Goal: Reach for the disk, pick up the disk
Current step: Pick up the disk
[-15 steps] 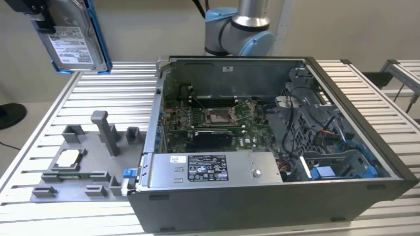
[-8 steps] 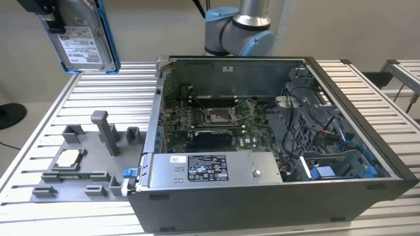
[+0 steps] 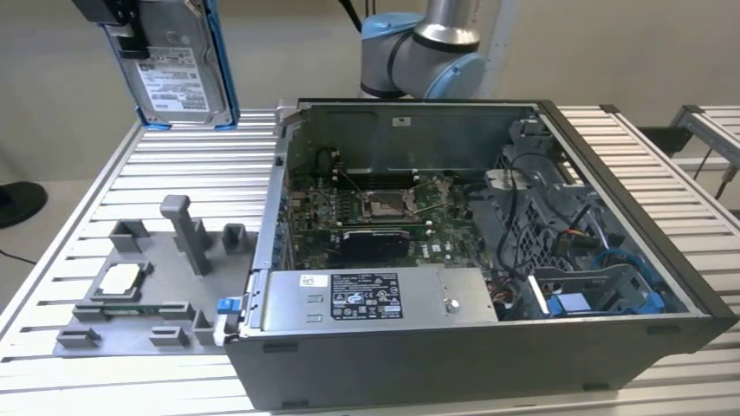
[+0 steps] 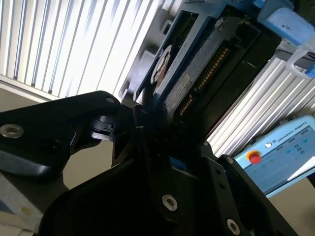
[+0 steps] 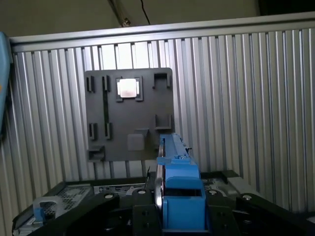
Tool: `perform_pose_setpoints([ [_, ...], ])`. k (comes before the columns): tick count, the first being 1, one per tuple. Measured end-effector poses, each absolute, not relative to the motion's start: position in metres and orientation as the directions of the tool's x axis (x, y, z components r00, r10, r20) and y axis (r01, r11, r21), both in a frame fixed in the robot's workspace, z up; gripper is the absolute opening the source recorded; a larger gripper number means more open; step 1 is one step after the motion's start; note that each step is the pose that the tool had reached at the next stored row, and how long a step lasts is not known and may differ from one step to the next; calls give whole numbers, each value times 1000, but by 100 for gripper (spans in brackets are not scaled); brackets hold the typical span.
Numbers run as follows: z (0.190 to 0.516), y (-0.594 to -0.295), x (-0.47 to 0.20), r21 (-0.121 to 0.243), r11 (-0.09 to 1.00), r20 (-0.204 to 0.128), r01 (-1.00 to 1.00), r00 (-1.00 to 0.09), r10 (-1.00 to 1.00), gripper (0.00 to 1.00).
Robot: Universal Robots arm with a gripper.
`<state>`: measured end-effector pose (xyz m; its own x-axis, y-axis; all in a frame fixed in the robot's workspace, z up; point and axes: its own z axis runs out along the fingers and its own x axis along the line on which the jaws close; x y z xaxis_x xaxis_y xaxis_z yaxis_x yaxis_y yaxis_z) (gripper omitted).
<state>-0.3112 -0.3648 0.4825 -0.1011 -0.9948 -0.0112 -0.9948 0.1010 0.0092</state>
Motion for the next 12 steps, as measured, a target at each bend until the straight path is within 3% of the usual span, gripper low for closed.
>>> perform_pose_setpoints([
  [12,482,-365,-268,9,101,-11,-995,-101,-995,0],
])
